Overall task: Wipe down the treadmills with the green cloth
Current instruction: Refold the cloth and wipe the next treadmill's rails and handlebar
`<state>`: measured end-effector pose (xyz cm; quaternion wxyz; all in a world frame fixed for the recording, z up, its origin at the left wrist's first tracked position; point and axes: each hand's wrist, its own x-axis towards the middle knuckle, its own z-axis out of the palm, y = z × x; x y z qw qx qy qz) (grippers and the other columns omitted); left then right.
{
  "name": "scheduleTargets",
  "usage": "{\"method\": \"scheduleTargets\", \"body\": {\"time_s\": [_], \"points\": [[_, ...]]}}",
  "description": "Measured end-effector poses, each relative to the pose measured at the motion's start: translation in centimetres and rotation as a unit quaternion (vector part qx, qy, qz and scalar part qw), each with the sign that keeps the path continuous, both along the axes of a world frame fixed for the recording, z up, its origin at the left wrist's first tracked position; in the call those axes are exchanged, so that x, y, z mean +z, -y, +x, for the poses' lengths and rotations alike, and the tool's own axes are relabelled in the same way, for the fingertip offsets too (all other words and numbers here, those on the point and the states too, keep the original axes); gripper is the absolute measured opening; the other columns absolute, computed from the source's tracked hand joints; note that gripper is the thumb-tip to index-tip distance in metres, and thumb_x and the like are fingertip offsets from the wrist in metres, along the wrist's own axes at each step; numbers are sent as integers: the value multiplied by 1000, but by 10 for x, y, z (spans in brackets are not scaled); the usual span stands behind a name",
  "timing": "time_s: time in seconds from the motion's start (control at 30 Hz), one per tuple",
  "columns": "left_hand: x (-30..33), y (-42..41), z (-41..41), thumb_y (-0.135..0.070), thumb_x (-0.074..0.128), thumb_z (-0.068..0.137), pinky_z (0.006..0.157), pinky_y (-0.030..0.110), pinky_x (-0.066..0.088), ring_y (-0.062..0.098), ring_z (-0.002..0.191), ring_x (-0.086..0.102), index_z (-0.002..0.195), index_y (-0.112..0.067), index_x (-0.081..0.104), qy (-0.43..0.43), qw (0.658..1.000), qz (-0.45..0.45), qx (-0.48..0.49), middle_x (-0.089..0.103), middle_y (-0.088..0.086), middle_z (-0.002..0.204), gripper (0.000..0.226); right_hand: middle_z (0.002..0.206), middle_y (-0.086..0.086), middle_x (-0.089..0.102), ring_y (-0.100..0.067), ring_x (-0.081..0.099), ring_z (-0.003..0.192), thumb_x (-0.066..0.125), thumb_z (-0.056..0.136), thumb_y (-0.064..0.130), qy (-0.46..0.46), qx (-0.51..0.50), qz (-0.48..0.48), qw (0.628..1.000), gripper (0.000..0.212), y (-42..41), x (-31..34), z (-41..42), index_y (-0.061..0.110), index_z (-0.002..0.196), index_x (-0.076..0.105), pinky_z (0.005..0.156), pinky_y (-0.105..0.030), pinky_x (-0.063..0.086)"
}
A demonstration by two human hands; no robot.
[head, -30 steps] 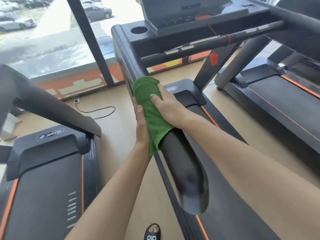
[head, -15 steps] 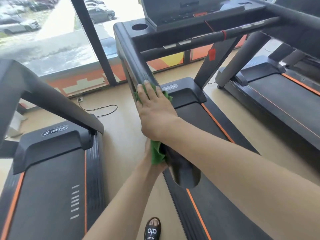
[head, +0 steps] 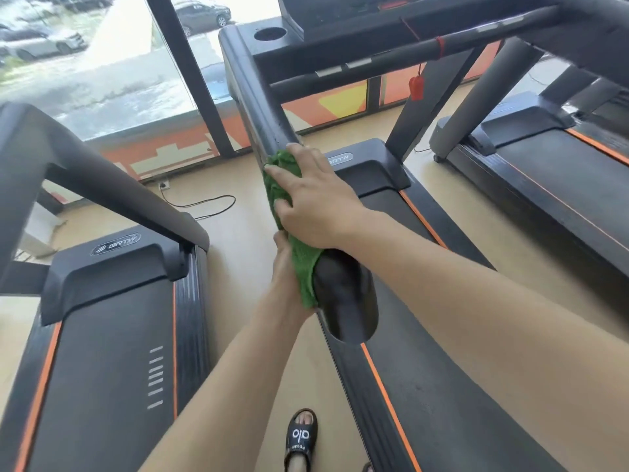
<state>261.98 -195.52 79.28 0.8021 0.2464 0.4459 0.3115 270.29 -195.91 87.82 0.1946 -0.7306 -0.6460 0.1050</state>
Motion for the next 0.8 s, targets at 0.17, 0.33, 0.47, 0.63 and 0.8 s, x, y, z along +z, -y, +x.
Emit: {"method": "scheduleTargets", "body": {"time_s": [0.17,0.33,0.47,0.63,0.8], "points": [[41,47,-2,-46,47,99,88,38,58,18,103,71,129,-22,61,-114,970,210,41,71,6,117,40,163,3,18,-16,21,148,37,100,45,-273,-53,2,961,57,32,-30,17,39,155,25,121,-41,22],[41,57,-4,-36,42,104,125,31,17,3,151,17,162,-24,10,-260,851,456,-7,20,-6,166,67,119,6,71,-8,63,116,28,106,49,-579,-94,32,809,43,100,-63,5,35,117,67,103,-32,47],[55,-13,4,-59,54,79,115,48,38,24,136,47,148,-23,33,-299,869,389,-70,47,7,148,81,104,0,77,-10,73,91,40,105,45,-681,-110,-33,724,41,71,-67,22,19,112,71,84,-23,55],[74,-34,20,-47,50,98,119,47,30,30,145,33,157,-7,13,-392,833,379,-101,31,16,158,80,90,-2,75,-12,69,78,42,106,41,-761,-41,-15,647,32,46,-69,40,20,102,67,77,-25,52],[62,34,-3,-43,53,100,122,32,18,13,149,18,162,-26,2,-353,835,407,-113,22,3,164,82,93,4,77,-8,72,86,43,102,48,-753,-152,-93,634,36,87,-79,20,26,114,68,83,-24,53]]}}
